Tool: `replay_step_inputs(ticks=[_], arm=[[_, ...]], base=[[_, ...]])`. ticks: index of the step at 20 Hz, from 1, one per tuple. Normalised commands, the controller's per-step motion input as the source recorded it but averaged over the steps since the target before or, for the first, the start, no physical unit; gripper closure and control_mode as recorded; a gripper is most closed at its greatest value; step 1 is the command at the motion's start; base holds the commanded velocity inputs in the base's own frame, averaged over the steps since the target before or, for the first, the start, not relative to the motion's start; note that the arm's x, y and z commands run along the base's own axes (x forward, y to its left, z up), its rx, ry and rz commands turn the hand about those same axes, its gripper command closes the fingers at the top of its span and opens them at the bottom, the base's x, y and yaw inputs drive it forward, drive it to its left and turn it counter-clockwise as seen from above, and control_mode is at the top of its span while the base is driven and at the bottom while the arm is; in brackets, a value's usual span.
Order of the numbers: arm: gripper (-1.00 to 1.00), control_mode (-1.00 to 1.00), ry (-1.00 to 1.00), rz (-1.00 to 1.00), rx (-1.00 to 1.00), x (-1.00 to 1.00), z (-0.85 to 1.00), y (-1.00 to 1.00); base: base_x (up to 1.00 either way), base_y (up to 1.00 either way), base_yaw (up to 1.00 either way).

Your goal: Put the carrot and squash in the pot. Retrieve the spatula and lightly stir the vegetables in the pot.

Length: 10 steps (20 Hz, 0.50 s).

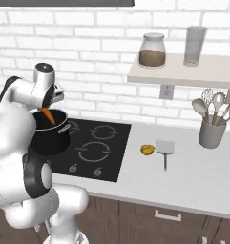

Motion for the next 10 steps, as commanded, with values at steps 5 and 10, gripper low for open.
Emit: replay_step_inputs(ticks=[5,10], arm=[[1.00,-1.00,0.12,0.01,0.01,0.79,-0.50,0.51],[1.00,-1.00,0.04,0.00,0.04,0.49,-0.53,0.14]], base=[[0.00,0.00,0.00],[0.00,0.00,0.00]])
